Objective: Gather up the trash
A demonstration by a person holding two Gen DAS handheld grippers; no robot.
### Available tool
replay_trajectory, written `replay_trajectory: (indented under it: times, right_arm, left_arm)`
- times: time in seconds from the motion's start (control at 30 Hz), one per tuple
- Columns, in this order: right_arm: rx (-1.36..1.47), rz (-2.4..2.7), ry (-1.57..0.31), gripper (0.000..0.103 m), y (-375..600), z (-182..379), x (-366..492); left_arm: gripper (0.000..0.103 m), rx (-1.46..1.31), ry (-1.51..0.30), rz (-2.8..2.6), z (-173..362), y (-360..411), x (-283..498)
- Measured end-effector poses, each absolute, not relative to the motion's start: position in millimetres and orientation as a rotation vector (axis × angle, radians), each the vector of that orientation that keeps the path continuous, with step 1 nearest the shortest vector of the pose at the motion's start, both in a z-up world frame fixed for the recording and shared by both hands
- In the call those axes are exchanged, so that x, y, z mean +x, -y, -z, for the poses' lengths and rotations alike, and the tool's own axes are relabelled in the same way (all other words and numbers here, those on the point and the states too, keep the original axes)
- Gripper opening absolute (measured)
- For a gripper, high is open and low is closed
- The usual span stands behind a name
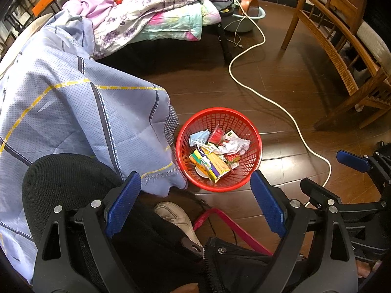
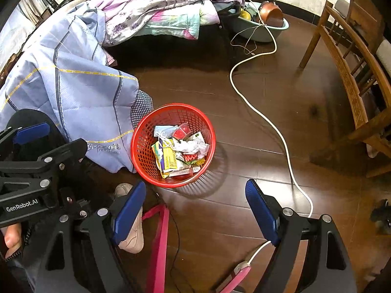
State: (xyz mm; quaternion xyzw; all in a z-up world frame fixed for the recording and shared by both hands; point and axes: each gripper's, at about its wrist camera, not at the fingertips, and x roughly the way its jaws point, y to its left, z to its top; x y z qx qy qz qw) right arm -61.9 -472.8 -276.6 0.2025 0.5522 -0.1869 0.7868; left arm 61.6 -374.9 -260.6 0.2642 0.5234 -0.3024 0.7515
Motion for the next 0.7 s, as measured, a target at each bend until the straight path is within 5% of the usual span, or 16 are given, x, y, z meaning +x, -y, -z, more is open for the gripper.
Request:
replay_trajectory:
  times: [0.7]
  right_arm:
    - [0.439,0.401,-1.189,0.082,472.5,276.2,-61.8]
  left_arm:
    - [0.088,0.583,-1.144,0.657,261.7,375.0,61.8]
